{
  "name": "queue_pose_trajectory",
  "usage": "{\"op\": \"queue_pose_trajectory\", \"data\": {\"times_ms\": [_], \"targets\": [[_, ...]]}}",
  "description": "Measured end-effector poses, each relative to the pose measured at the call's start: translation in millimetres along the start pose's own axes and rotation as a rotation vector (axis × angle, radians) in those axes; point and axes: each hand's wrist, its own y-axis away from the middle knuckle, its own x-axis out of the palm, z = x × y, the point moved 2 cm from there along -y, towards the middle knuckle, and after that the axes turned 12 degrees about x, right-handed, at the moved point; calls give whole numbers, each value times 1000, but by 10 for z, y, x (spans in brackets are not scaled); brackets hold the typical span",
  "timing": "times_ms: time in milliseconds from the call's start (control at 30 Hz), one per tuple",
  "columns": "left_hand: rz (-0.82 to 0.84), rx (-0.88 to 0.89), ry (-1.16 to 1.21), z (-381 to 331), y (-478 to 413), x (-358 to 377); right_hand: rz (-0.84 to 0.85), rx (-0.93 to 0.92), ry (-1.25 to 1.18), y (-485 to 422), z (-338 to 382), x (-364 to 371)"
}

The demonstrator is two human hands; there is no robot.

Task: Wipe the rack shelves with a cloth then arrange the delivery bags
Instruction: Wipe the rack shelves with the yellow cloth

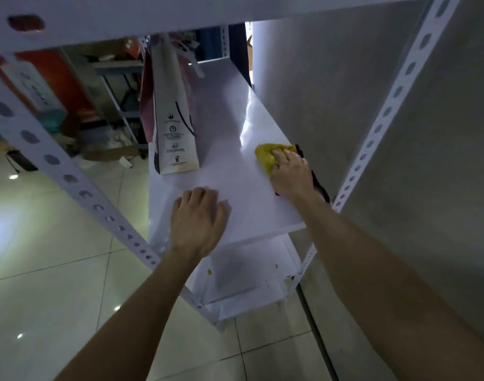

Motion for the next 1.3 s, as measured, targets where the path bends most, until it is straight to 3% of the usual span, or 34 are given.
{"op": "queue_pose_trajectory", "data": {"times_ms": [167,300,433,667,833,1033,1167,1300], "targets": [[-40,-5,-3,-40,-9,6,104,-137,27,-842,493,154],[-27,-22,4,-33,3,-21,93,-244,53,-965,765,299],[-10,-24,-5,-22,-13,-14,95,-293,44,-554,620,239],[54,-58,-42,-39,-21,4,45,-422,-62,919,17,-60],[82,-59,-23,-36,8,-27,29,-267,-42,941,-199,-140],[72,-50,13,-37,9,-28,-28,-7,4,-118,30,-18],[56,-55,6,-5,4,6,67,-47,46,-885,443,149],[44,-52,3,12,-14,13,71,-155,108,-1027,755,259]]}}
